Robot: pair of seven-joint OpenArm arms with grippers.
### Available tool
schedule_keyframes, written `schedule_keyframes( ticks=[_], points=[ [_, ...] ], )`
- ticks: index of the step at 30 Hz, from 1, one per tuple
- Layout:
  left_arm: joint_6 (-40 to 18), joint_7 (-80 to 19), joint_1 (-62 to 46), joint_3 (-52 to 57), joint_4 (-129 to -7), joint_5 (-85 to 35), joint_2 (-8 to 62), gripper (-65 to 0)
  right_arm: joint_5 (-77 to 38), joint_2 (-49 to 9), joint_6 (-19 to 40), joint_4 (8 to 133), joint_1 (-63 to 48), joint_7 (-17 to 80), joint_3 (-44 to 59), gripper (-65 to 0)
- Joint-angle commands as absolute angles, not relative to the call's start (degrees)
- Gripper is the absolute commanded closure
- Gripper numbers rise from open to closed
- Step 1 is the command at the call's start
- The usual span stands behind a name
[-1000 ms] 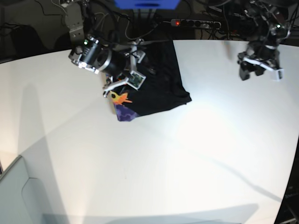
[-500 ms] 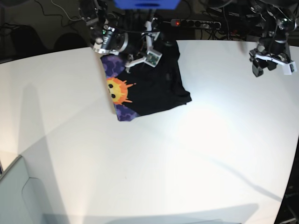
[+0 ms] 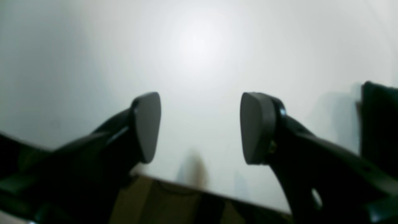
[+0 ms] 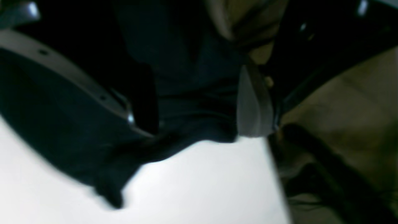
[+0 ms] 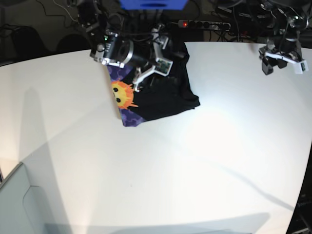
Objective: Fold the T-shirt properly
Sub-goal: 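Grasp the folded bundle's edge with the right gripper and left gripper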
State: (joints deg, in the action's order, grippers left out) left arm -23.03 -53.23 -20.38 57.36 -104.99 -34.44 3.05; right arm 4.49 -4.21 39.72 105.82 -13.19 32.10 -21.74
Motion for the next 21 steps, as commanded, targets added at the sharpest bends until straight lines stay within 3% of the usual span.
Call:
schedule_keyframes(
  ticks=[1, 14, 21],
  points=[
    [-23.25, -52.26, -21.14, 57.71, -105.98, -35.47, 3.74, -38.8, 3.21, -3.56, 40.0, 105.45, -11.74, 30.55, -21.67, -38.2],
    [-23.25, -51.82, -25.54, 57.71, -105.98, -35.47, 3.82, -38.8, 3.21, 4.44, 40.0, 83.38, 1.36, 30.37, -22.11, -37.9],
    [-23.25, -52.18, -26.15, 57.71, -105.98, -35.47, 3.65, -38.8, 3.21, 6.9, 40.0, 80.04, 3.74, 30.29, -22.11, -38.2]
  ],
)
